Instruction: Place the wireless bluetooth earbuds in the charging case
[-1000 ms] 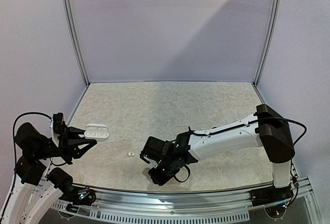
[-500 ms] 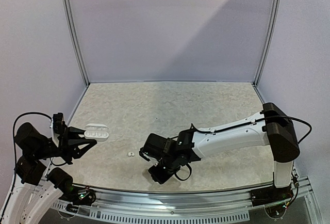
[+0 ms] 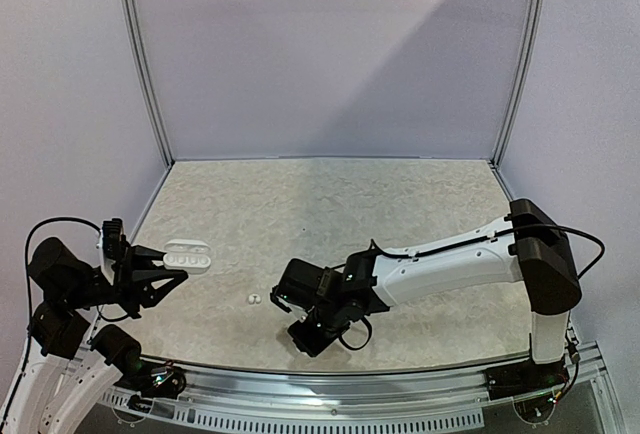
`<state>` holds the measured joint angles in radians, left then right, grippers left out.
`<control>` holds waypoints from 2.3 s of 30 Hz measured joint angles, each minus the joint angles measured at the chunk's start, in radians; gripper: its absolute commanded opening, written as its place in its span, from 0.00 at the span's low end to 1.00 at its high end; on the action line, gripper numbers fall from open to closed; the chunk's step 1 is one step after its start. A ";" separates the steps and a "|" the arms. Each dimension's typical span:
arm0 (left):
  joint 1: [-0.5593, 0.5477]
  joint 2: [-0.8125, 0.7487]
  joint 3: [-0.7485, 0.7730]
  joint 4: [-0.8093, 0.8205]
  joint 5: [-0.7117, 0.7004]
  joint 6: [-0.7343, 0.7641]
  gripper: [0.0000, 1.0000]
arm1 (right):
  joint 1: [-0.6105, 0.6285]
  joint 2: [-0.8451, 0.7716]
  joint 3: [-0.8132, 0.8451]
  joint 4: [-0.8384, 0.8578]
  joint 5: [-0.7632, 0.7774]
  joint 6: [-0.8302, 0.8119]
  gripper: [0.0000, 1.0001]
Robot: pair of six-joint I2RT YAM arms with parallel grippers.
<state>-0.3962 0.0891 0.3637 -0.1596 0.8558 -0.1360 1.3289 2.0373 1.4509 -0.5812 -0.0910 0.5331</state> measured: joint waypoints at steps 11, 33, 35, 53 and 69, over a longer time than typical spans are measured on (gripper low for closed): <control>0.000 0.000 0.000 0.000 0.000 0.000 0.00 | 0.000 0.002 0.000 0.000 0.001 0.000 0.18; 0.000 -0.011 -0.001 0.001 0.000 0.000 0.00 | 0.000 0.021 0.018 -0.019 0.008 -0.030 0.00; 0.000 -0.014 -0.001 0.002 0.000 0.000 0.00 | 0.000 0.008 0.018 -0.039 0.014 -0.045 0.00; 0.008 -0.013 0.024 -0.011 0.101 0.130 0.00 | 0.001 -0.284 0.430 -0.018 0.040 -0.497 0.00; 0.008 0.214 0.116 -0.029 0.162 0.332 0.00 | 0.054 -0.076 0.806 -0.074 -0.105 -0.926 0.00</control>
<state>-0.3878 0.3031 0.4797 -0.1890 1.0180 0.1955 1.3830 1.9614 2.2570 -0.6552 -0.1955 -0.3931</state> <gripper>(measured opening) 0.223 0.045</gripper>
